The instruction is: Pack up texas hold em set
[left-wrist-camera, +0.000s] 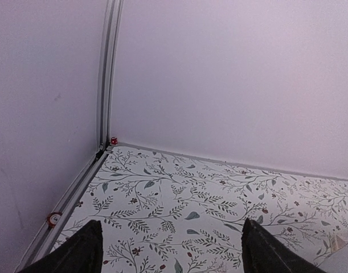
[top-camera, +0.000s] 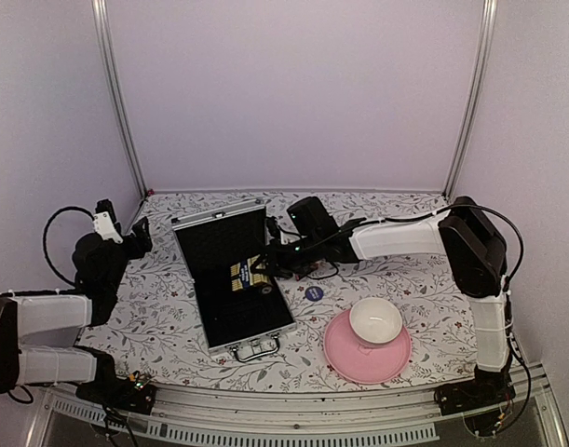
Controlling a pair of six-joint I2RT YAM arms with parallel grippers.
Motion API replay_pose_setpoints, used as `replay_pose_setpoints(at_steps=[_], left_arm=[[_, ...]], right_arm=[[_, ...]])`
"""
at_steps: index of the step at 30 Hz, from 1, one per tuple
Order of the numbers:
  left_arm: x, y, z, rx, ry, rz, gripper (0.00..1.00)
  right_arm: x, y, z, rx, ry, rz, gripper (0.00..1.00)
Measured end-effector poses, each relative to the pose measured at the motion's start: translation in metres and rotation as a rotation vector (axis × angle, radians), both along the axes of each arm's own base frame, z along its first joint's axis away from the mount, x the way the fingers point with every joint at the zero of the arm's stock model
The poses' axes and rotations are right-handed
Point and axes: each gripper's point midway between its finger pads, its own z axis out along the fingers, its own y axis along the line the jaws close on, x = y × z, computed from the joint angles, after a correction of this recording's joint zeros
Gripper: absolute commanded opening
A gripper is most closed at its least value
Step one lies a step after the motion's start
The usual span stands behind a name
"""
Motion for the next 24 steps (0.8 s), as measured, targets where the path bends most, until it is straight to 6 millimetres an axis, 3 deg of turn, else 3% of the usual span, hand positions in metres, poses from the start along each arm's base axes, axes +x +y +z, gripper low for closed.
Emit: replay_pose_setpoints(at_steps=[7,24], left_arm=[[-0.003,0.000,0.003,0.004,-0.027,-0.003,0.84],[-0.004,0.000,0.006,0.003,-0.042,-0.003,0.84]], right_arm=[[0.001,0.006,-0.015,-0.026,0.021,0.004,0.02],[-0.008,0.007,-0.020,-0.048,0.039,0.018,0.02]])
